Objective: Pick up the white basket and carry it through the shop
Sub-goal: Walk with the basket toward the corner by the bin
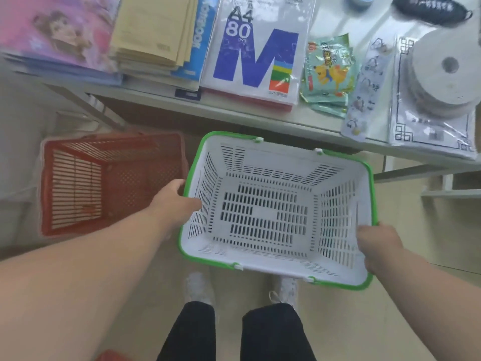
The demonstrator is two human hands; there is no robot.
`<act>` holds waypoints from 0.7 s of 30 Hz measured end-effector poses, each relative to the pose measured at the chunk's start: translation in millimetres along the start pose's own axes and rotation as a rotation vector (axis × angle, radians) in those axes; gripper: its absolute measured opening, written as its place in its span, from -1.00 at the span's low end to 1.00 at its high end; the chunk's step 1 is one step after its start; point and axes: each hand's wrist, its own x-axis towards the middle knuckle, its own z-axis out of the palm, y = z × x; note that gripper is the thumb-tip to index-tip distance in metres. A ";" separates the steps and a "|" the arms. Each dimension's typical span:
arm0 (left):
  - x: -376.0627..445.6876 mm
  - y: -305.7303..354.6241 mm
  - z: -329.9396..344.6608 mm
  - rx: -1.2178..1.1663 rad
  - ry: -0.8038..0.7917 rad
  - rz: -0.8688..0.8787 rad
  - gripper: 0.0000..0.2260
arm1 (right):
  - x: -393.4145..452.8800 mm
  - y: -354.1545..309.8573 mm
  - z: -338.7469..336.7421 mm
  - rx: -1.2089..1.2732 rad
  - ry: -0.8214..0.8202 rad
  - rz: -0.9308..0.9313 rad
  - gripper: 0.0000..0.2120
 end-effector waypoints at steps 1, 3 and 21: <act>9.6 -4.4 5.6 0.026 -0.016 -0.004 -0.55 | 7.3 1.6 4.7 -0.009 -0.004 0.010 -0.78; 27.4 -13.9 17.2 0.106 -0.038 -0.016 -0.61 | 23.5 9.1 17.0 -0.013 0.012 0.010 -0.74; 116.3 -75.7 99.3 0.212 0.073 -0.225 -0.48 | 102.9 35.0 78.6 -0.019 -0.273 0.007 -0.71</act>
